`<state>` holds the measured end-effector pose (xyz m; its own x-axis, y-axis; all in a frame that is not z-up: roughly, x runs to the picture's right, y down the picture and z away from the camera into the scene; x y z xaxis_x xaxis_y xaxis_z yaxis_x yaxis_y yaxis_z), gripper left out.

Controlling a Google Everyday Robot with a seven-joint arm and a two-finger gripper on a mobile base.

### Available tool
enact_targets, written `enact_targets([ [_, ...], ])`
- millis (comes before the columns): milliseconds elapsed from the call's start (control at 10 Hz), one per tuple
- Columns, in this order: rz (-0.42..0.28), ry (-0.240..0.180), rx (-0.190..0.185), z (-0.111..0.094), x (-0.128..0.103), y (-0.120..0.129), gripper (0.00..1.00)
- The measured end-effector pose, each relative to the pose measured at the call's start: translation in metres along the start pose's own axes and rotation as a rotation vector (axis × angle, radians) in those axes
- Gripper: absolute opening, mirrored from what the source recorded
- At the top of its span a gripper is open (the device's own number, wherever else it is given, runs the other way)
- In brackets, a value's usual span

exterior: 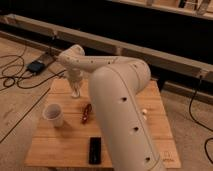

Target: Place the white sponge in the ceramic cup

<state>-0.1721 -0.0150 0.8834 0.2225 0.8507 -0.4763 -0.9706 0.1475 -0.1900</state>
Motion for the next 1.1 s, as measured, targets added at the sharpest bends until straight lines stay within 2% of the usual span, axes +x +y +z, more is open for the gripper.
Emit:
enact_targets([
  [200,-0.015,-0.054,0.003,-0.024,0.006,0.003,0.00],
  [500,-0.058,-0.130,-0.023,-0.060,0.019,0.017,0.00],
  [900,-0.157,-0.229,-0.105,-0.106,0.056,0.051,0.00],
  [1100,-0.198,-0.252,-0.148,-0.114,0.076,0.067,0.00],
])
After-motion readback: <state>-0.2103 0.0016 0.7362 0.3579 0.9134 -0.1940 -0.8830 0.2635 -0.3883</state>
